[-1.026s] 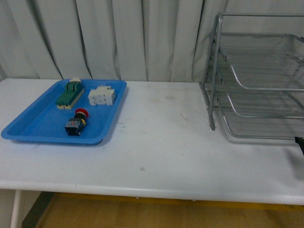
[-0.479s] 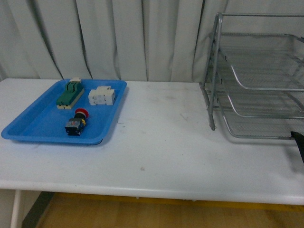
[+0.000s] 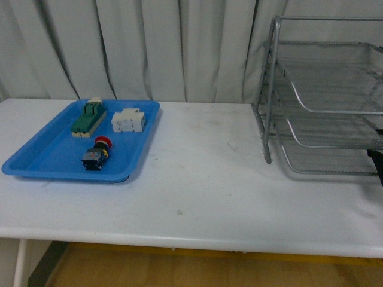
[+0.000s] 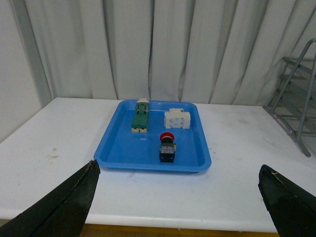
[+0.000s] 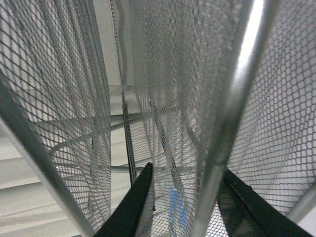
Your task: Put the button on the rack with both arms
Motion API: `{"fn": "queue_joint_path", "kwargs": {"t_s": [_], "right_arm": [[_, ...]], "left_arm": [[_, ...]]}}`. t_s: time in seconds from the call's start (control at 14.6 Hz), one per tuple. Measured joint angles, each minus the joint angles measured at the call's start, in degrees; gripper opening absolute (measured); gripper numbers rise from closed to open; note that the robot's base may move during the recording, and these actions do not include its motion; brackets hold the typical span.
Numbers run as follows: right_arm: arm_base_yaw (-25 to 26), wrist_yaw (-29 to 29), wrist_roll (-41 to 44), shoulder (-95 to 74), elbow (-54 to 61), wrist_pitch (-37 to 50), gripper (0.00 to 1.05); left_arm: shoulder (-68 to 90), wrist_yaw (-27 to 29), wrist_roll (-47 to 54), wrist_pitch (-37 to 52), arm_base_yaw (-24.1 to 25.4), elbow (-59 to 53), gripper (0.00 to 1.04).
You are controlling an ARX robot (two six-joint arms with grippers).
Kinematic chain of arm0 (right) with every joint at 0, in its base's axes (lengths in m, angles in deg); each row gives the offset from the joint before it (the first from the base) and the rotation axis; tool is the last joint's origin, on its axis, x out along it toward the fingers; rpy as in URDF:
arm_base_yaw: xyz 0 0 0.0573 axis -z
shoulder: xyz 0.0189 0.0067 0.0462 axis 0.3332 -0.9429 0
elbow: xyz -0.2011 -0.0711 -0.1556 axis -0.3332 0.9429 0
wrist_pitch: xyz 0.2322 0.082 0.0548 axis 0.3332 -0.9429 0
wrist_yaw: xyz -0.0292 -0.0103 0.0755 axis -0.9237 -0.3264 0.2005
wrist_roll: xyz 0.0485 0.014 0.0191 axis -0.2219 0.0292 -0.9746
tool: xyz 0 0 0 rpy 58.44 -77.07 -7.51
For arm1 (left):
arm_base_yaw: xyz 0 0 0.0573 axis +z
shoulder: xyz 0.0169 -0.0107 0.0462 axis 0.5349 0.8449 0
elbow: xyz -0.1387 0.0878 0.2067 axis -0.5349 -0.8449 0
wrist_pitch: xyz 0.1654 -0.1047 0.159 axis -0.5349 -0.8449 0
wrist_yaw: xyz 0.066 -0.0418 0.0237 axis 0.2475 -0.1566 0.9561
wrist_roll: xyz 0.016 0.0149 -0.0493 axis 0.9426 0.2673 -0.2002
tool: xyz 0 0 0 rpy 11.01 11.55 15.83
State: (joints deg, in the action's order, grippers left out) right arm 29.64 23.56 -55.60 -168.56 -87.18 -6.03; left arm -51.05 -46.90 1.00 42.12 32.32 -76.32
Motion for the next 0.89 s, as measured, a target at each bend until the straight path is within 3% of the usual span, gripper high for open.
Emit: {"fn": "queue_joint_path", "kwargs": {"t_s": [0.21, 0.27, 0.48, 0.89], "right_arm": [[0.4, 0.2, 1.4, -0.6, -1.2, -0.4, 0.10], [0.8, 0.6, 1.4, -0.6, -1.2, -0.5, 0.03], [1.9, 2.1, 2.3, -0.6, 0.5, 0.2, 0.03], [5.5, 6.3, 4.8, 0.8, 14.8, 4.7, 0.03]], "left_arm": [[0.0, 0.0, 0.0, 0.0, 0.0, 0.0, 0.98], [0.0, 0.0, 0.0, 0.0, 0.0, 0.0, 0.98], [0.0, 0.0, 0.0, 0.0, 0.0, 0.0, 0.98], [0.0, 0.0, 0.0, 0.0, 0.0, 0.0, 0.98]]}}
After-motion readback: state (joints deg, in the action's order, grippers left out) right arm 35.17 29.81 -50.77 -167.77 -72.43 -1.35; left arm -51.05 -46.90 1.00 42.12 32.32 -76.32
